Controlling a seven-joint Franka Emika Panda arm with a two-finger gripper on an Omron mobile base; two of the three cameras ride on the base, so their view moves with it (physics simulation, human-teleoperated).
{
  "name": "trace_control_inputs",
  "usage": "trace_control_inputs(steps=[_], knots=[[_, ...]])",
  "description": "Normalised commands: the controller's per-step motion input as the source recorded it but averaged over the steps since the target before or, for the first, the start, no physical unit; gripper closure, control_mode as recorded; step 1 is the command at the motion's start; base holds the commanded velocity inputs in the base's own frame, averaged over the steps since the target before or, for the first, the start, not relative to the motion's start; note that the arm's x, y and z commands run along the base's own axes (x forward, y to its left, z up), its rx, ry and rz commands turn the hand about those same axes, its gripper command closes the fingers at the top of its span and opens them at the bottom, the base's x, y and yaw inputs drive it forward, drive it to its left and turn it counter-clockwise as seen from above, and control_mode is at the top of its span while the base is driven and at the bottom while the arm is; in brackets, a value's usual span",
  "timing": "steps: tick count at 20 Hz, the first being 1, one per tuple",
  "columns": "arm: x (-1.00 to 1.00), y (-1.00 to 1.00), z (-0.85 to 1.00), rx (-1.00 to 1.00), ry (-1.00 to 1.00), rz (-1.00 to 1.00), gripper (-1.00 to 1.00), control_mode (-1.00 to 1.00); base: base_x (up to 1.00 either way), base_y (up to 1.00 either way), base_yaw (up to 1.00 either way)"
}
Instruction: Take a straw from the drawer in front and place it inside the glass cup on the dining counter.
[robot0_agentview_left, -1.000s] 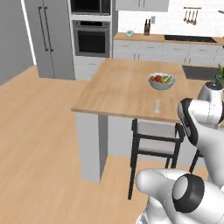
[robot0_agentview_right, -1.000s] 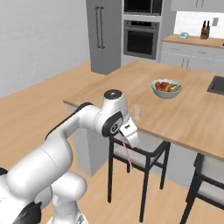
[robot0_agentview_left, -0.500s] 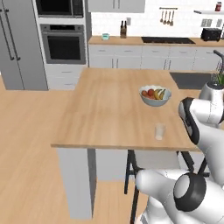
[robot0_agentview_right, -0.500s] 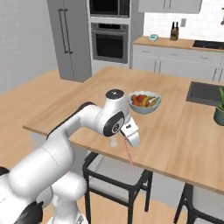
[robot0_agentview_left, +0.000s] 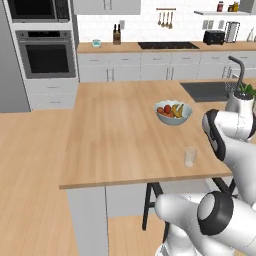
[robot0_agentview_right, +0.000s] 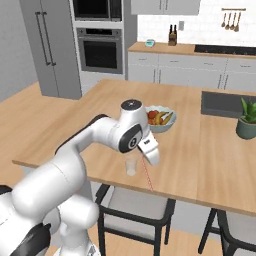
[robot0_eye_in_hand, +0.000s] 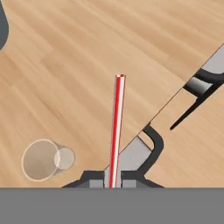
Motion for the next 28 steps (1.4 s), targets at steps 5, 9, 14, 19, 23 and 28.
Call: trace_control_inputs(steps=[5,9,14,19,23,28], knots=[[0.47,-0.08,0.02,0.02,-0.05,-0.01,1.00,-1.00,0.00,0.00,0.00],[0.32,0.00,0.31,0.03,-0.29,0.16,1.00,-1.00,0.00,0.00,0.00],[0.14,0.03,0.25,0.11,-0.30,0.29,1.00,-1.00,0.00,0.00,0.00],[0.00,0.27,0.04,0.09,-0.23,0.31,1.00,-1.00,0.00,0.00,0.00],[0.09,0.28,0.04,0.09,-0.15,0.20,1.00,-1.00,0.00,0.00,0.00],[0.16,0.11,0.28,0.09,-0.13,0.15,1.00,-1.00,0.00,0.00,0.00]])
